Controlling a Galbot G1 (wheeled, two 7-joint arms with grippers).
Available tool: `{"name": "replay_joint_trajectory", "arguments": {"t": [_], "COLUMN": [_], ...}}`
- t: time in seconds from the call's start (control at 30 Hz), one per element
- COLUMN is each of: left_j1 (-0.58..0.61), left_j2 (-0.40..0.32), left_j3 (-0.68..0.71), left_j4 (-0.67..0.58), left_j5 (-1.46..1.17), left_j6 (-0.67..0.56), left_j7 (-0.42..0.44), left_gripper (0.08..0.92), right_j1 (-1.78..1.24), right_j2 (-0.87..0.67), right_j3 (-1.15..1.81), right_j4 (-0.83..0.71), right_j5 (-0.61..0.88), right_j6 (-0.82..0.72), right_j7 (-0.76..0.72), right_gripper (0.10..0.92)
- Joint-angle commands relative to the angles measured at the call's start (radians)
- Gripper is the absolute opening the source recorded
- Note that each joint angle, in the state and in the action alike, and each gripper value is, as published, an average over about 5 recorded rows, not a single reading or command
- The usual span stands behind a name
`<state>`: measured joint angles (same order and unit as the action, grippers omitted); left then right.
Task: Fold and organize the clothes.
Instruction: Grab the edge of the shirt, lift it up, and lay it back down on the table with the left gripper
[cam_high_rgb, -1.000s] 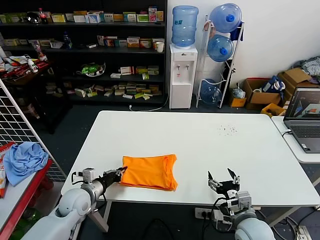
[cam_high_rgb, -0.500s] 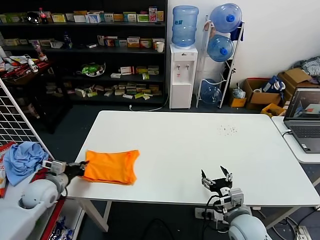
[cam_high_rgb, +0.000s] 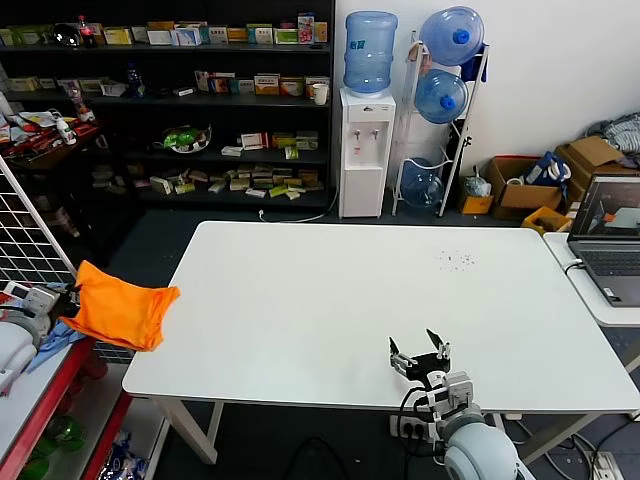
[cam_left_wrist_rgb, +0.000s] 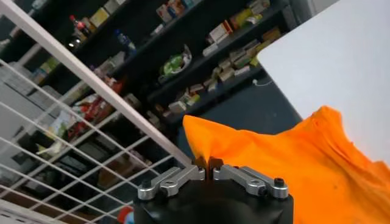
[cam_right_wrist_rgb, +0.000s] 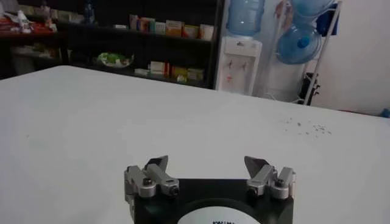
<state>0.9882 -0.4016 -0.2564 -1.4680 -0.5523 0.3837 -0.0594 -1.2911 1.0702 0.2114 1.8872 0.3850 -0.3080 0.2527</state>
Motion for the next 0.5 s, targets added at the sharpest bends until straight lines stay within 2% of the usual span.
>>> {"name": "replay_joint_trajectory", "arguments": {"t": [0.03, 0.3, 0.5], "left_j1": [-0.017, 0.0, 0.004], "left_j2": [0.038, -0.128, -0.198], "left_j3": [0.013, 0.053, 0.054], "left_j4": [-0.044, -0.199, -0.313], "left_j5": [0.023, -0.04, -0.164], "left_j6": [0.0, 0.043, 0.082], "left_j7": [-0.03, -0.107, -0.191], "left_gripper": [0.126, 0.126, 0.126], "right_j1": [0.008, -0.013, -0.029], "right_j2": [0.012, 0.016, 0.017], "right_j3": [-0.015, -0.006, 0.014], "right_j4": [-0.015, -0.018, -0.016], "right_j5": [-0.004, -0.021, -0.032], "right_j6": [0.004, 0.005, 0.007], "right_j7": [-0.001, 0.002, 0.002], "right_gripper": [0.823, 0.823, 0.823]}}
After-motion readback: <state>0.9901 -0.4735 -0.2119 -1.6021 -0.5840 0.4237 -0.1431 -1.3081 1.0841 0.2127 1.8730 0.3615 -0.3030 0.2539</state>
